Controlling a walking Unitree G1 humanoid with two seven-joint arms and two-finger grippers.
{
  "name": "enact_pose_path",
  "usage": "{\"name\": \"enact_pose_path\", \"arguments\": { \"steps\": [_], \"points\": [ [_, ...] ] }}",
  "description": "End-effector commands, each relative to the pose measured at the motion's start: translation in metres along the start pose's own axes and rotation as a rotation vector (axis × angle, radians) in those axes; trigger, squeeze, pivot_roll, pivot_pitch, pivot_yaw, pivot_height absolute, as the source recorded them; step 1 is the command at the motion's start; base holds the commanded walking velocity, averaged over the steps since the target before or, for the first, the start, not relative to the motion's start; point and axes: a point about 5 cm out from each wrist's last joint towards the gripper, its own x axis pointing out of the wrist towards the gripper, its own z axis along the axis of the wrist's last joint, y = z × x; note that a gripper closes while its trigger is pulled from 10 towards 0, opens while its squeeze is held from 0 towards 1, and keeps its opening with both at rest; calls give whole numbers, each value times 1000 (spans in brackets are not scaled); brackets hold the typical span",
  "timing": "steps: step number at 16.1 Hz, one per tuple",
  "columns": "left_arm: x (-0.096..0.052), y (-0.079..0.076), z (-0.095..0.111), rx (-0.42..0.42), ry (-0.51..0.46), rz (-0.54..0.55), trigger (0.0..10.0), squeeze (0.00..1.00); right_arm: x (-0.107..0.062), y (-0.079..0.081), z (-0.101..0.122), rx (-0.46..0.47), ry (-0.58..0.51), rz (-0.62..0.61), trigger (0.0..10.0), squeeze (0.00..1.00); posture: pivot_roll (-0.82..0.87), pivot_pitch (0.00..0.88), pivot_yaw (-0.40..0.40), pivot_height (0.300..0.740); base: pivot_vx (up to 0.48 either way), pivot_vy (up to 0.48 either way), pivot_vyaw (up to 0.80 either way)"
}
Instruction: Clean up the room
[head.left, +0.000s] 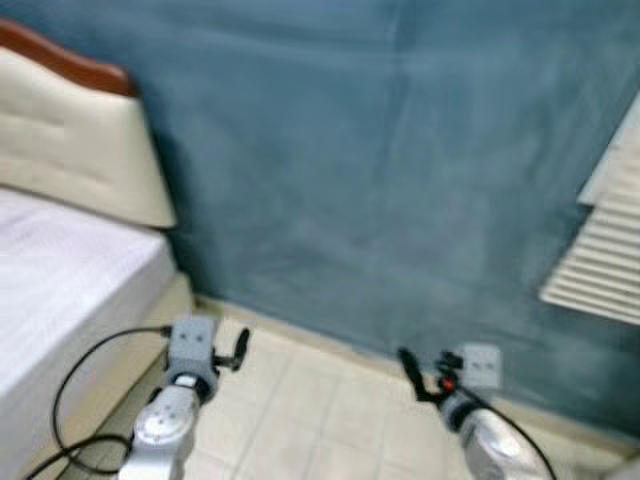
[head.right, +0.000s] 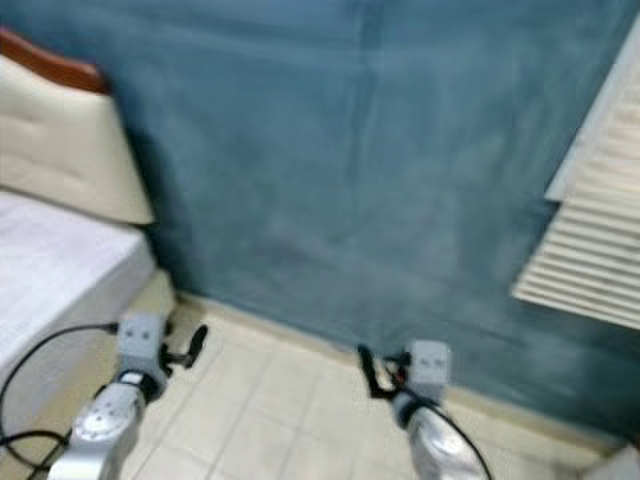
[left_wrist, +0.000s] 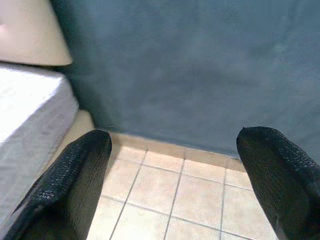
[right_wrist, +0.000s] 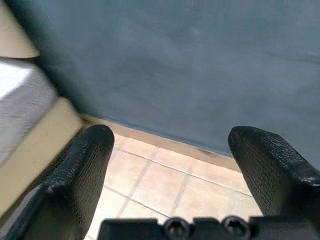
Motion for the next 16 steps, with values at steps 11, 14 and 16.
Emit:
{"name": "enact_pose_path", "arguments": {
  "steps": [11, 14, 16],
  "points": [
    [11, -5, -1, -46, 2, 18, 10000, 0, 10, -1, 7, -15, -26, 37, 10000, 0, 22, 0, -52, 740, 0, 244, 528],
    [12, -9, -4, -44, 15, 29, 10000, 0, 11, -2, 8, -19, -31, 52, 10000, 0, 25, 0, -56, 740, -106, 405, 502],
    [12, -10, -5, -47, 14, 36, 10000, 0, 9, -2, 4, -24, -18, 64, 10000, 0, 32, 0, -57, 740, -189, 150, 494]
  ]
}}
